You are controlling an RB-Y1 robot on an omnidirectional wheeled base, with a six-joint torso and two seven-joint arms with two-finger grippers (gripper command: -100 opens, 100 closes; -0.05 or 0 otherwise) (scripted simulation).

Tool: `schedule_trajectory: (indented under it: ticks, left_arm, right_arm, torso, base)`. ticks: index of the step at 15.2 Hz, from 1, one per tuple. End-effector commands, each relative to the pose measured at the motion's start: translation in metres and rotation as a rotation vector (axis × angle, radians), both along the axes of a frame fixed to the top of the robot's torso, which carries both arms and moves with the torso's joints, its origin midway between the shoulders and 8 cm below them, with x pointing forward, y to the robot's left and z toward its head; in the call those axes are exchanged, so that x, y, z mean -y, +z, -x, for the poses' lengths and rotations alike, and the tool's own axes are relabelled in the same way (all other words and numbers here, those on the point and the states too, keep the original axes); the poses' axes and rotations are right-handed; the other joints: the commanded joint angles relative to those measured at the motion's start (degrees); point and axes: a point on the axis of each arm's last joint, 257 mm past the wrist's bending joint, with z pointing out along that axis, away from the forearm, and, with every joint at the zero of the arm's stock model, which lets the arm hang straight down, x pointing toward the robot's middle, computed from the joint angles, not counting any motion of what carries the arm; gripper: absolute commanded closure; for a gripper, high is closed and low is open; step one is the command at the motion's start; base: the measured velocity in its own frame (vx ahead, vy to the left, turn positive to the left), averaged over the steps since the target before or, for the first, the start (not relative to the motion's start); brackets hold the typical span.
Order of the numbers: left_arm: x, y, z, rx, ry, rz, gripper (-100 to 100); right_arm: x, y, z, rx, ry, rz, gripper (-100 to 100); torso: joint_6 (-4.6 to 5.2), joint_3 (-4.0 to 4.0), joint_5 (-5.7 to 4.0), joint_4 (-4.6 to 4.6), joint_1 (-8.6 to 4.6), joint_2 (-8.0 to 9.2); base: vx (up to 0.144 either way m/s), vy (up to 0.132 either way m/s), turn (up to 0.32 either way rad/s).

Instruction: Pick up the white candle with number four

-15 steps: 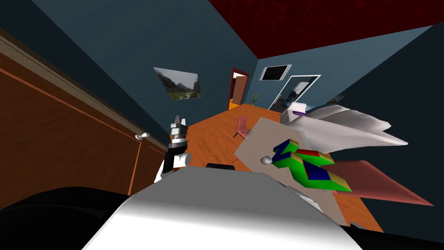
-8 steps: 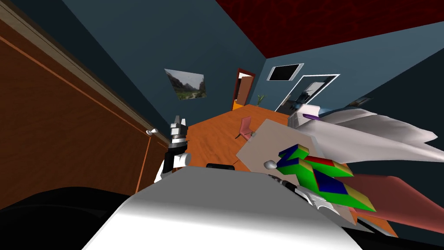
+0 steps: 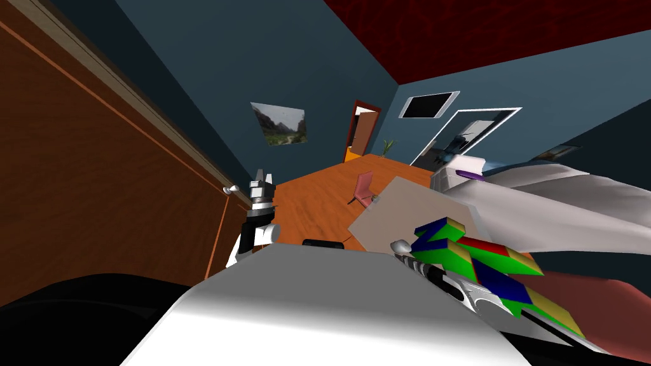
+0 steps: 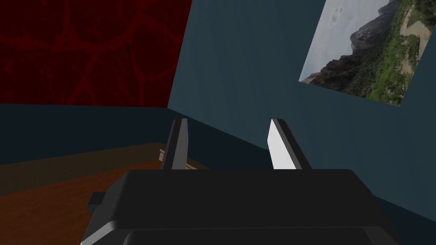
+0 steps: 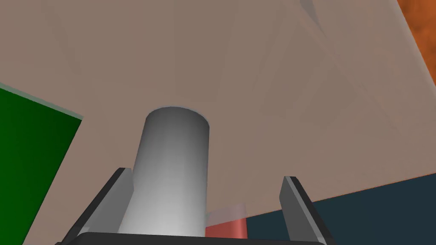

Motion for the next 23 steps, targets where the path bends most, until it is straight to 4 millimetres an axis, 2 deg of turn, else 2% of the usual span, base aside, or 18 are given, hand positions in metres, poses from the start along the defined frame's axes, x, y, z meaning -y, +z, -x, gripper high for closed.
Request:
schedule_trajectory:
  ticks: [1, 4, 8, 10, 11, 13, 14, 15, 16, 18, 19, 21, 22, 23]
  left_arm:
    - [0.000, 0.000, 0.000, 0.000, 0.000, 0.000, 0]
    - [0.000, 0.000, 0.000, 0.000, 0.000, 0.000, 0]
    - [0.000, 0.000, 0.000, 0.000, 0.000, 0.000, 0]
    - [0.000, 0.000, 0.000, 0.000, 0.000, 0.000, 0]
    - [0.000, 0.000, 0.000, 0.000, 0.000, 0.000, 0]
    - [0.000, 0.000, 0.000, 0.000, 0.000, 0.000, 0]
    - [0.000, 0.000, 0.000, 0.000, 0.000, 0.000, 0]
    - [0.000, 0.000, 0.000, 0.000, 0.000, 0.000, 0]
    - [0.000, 0.000, 0.000, 0.000, 0.000, 0.000, 0]
    - [0.000, 0.000, 0.000, 0.000, 0.000, 0.000, 0]
    - [0.000, 0.000, 0.000, 0.000, 0.000, 0.000, 0]
    - [0.000, 0.000, 0.000, 0.000, 0.000, 0.000, 0]
    - [0.000, 0.000, 0.000, 0.000, 0.000, 0.000, 0]
    - [0.000, 0.000, 0.000, 0.000, 0.000, 0.000, 0]
  right_arm:
    - [0.033, 0.016, -0.004, -0.001, -0.020, 0.069, -100]
    - [0.052, 0.026, -0.007, 0.002, -0.032, 0.110, -100]
    - [0.052, 0.027, -0.007, 0.003, -0.034, 0.110, -100]
    - [0.050, 0.024, -0.002, 0.005, -0.037, 0.107, -100]
    - [0.046, 0.018, 0.007, -0.006, -0.031, 0.103, -100]
    - [0.049, 0.021, 0.003, 0.008, -0.041, 0.105, -100]
    - [0.045, 0.016, 0.013, -0.002, -0.038, 0.102, -100]
    - [0.048, 0.019, 0.009, 0.009, -0.046, 0.103, -100]
    - [0.042, 0.012, 0.022, -0.010, -0.037, 0.099, -100]
    - [0.047, 0.017, 0.016, 0.010, -0.053, 0.103, -100]
    - [0.043, 0.011, 0.027, -0.003, -0.049, 0.100, -100]
    - [0.046, 0.014, 0.023, 0.011, -0.060, 0.103, -100]
    - [0.043, 0.010, 0.034, 0.000, -0.059, 0.101, -100]
    - [0.046, 0.013, 0.031, 0.010, -0.068, 0.103, -100]
  torso:
    - [0.00, 0.00, 0.00, 0.00, 0.00, 0.00]
    - [-0.04, -0.03, 0.02, 0.00, 0.01, -0.06]
    - [0.00, -0.01, -0.01, -0.01, 0.01, -0.02]
    - [-0.01, 0.00, -0.01, 0.00, 0.00, -0.01]
    - [-0.01, -0.02, -0.01, 0.00, -0.01, -0.03]
    - [-0.01, -0.04, -0.02, -0.02, -0.04, -0.08]
    - [0.00, -0.04, -0.02, -0.02, -0.04, -0.07]
    - [0.00, -0.04, -0.02, -0.01, -0.04, -0.06]
    - [-0.01, -0.03, -0.02, -0.01, -0.04, -0.06]
    - [-0.01, -0.04, -0.02, -0.01, -0.06, -0.07]
    - [0.00, -0.03, -0.02, -0.01, -0.04, -0.06]
    - [-0.01, -0.03, -0.02, -0.01, -0.03, -0.06]
    - [0.00, -0.03, -0.01, -0.01, -0.02, -0.05]
    - [-0.01, -0.03, -0.02, -0.01, -0.03, -0.05]
  base:
    - [0.006, 0.006, 0.146]
    - [0.016, 0.001, 0.170]
    - [0.007, -0.001, 0.013]
    - [0.018, -0.007, 0.055]
    - [0.031, -0.014, 0.063]
    - [0.028, -0.014, 0.033]
    - [0.023, -0.012, 0.043]
    - [0.023, -0.012, 0.046]
    - [0.026, -0.016, 0.068]
    - [0.022, -0.014, 0.035]
    - [0.022, -0.009, 0.041]
    - [0.020, -0.008, 0.033]
    - [0.021, -0.011, 0.044]
    - [0.024, -0.011, 0.048]
